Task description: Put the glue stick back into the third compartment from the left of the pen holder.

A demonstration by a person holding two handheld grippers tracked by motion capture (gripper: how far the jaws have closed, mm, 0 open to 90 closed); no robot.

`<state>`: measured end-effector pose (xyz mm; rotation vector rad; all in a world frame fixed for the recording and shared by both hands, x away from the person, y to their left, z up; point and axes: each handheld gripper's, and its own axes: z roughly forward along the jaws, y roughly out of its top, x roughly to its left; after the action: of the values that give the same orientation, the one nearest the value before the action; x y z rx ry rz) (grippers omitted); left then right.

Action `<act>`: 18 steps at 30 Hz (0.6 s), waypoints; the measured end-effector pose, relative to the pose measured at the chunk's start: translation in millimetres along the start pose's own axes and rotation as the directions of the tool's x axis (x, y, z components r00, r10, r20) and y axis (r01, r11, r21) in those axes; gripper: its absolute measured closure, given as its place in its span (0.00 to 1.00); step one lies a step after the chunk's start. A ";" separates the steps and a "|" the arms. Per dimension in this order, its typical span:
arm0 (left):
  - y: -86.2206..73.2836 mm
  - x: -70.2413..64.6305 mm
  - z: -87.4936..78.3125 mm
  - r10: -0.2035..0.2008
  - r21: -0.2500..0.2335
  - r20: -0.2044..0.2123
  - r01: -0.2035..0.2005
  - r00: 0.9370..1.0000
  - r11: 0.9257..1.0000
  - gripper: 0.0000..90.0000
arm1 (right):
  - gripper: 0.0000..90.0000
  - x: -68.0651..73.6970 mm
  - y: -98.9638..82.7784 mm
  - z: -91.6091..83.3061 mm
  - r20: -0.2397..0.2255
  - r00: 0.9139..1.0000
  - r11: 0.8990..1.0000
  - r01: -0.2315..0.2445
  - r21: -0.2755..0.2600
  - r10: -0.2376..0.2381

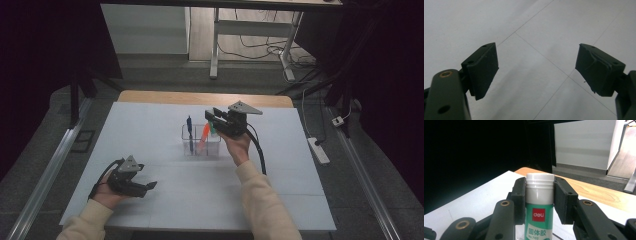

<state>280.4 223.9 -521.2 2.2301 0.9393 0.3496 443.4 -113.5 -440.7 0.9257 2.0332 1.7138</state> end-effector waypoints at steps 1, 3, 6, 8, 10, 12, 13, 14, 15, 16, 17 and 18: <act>0.0 0.1 -0.1 0.000 -0.001 0.000 0.000 1.000 1.000 0.20 | 0.71 -0.4 -0.3 0.3 -0.001 1.000 1.000 0.001 0.002 -0.001; -0.2 0.1 -0.3 -0.001 -0.002 0.000 0.001 1.000 1.000 0.20 | 0.70 -1.0 -1.1 0.7 0.003 1.000 1.000 0.004 0.013 -0.004; -0.3 0.8 -0.6 -0.003 -0.002 -0.003 0.003 1.000 1.000 0.20 | 0.53 -1.0 -1.4 0.0 0.004 1.000 1.000 0.004 0.025 -0.004; -0.4 0.9 -0.6 -0.003 -0.002 -0.003 0.003 1.000 1.000 0.20 | 0.50 1.2 0.1 -3.1 0.019 0.999 0.999 0.027 0.032 -0.028; -0.3 0.6 -0.3 -0.002 -0.001 -0.002 0.002 1.000 1.000 0.20 | 0.49 3.1 2.0 -6.8 0.028 0.999 0.998 0.045 0.037 -0.046; -0.2 0.2 -0.3 -0.001 -0.001 -0.001 0.001 1.000 1.000 0.20 | 0.47 3.9 3.8 -10.8 0.021 0.998 0.998 0.050 0.043 -0.051; -0.2 -0.1 -0.3 0.000 -0.001 -0.003 0.000 1.000 1.000 0.20 | 0.47 3.9 4.5 -13.0 0.019 0.998 0.998 0.051 0.045 -0.052; -0.2 0.0 -0.2 -0.002 -0.001 -0.002 0.002 1.000 1.000 0.20 | 0.47 3.8 5.0 -15.2 0.017 0.998 0.997 0.054 0.046 -0.055; -0.2 0.0 -0.2 0.000 0.001 -0.002 0.000 1.000 1.000 0.20 | 0.47 3.7 5.4 -17.2 0.015 0.998 0.997 0.054 0.047 -0.055; -0.1 0.0 -0.2 0.000 0.001 -0.004 0.000 1.000 1.000 0.20 | 0.47 3.6 5.6 -19.2 0.014 0.998 0.997 0.054 0.048 -0.055; -0.1 0.0 -0.1 -0.001 0.001 -0.002 0.001 1.000 1.000 0.20 | 0.47 3.3 5.7 -21.2 0.013 0.998 0.997 0.057 0.050 -0.057; 0.0 -0.2 -0.1 0.000 0.002 -0.003 0.000 1.000 1.000 0.20 | 0.47 3.0 5.7 -23.4 0.013 0.998 0.997 0.057 0.051 -0.057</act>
<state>280.2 223.9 -521.1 2.2318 0.9413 0.3530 428.1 -128.6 -429.5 0.8843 2.0824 1.6285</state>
